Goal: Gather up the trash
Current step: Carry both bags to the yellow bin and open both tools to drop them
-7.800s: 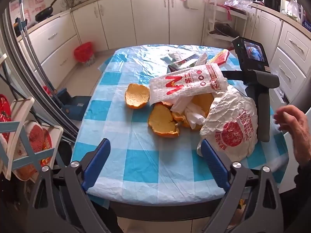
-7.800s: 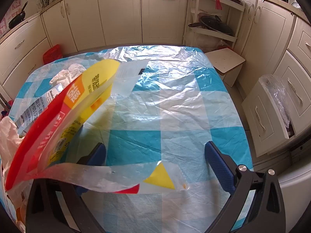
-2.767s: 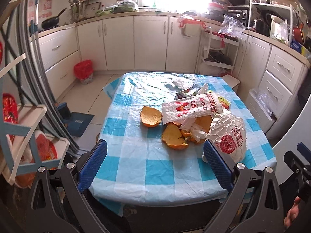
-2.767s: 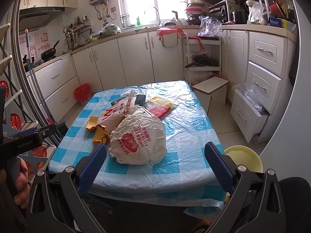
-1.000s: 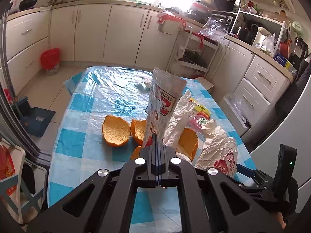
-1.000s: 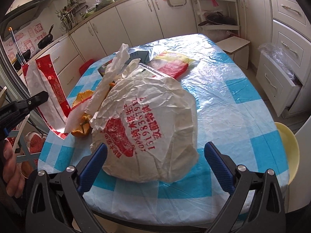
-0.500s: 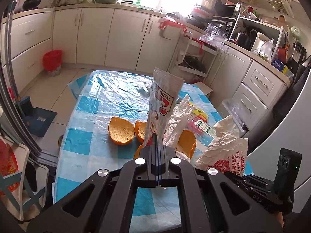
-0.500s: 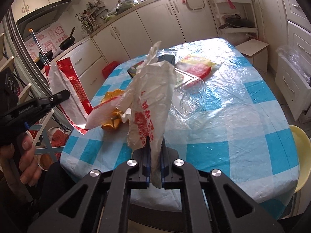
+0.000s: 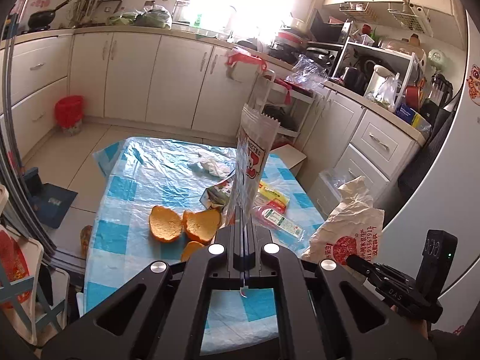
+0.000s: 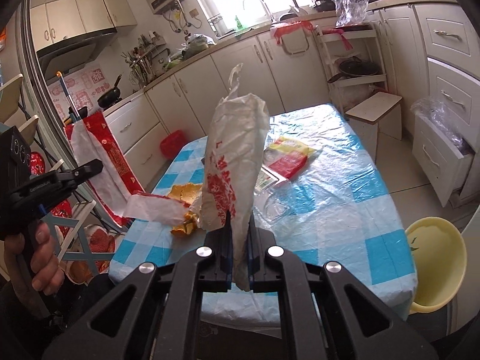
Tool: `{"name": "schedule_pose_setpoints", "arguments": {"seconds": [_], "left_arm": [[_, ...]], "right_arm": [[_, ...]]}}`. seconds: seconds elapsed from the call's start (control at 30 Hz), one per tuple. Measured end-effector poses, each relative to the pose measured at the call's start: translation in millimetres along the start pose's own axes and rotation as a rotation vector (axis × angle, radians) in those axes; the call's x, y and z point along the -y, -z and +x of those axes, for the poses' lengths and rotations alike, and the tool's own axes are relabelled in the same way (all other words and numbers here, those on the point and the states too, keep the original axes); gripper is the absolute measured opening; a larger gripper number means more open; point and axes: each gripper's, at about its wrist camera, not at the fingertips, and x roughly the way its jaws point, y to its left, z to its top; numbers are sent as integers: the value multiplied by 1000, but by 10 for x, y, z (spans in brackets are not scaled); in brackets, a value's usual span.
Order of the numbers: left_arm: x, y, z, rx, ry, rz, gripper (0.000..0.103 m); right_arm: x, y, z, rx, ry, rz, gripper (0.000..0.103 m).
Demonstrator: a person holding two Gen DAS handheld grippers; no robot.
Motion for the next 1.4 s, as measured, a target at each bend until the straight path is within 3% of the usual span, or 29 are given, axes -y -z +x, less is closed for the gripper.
{"name": "schedule_pose_setpoints", "arguments": {"seconds": [0.2,0.37,0.6,0.8,0.87,0.93,1.0,1.1,1.17,1.23,1.3,1.4], "left_arm": [[414,-60,29,0,98,34,0],[927,-83,167,-14,201,74,0],[1631,-11,541,-65,316,108,0],[2181,129,991,-127,392,124,0],[2336,187,1140,-147,406,128,0],[2453,249,1283,-170,412,128,0],[2544,331,1416,-189,412,131,0],[2627,488,1630,-235,396,132,0],[2672,607,1783,-267,380,132,0],[2714,743,1954,-305,361,130,0],[2766,873,2115,-342,347,126,0],[2882,1059,2343,-390,329,116,0]], "right_arm": [[452,-64,-331,42,183,22,8],[1029,-63,-512,8,355,79,8],[1842,87,-213,-200,514,214,8],[2378,221,229,-362,540,332,9],[2558,259,339,-409,537,397,16],[2751,310,338,-410,540,497,39],[2845,301,237,-373,544,557,40],[2751,144,-71,-227,578,541,48],[2588,-33,-318,-94,610,474,55],[2377,-190,-620,64,643,407,68],[2192,-288,-887,204,662,356,72],[2072,-351,-1147,342,640,336,73]]}}
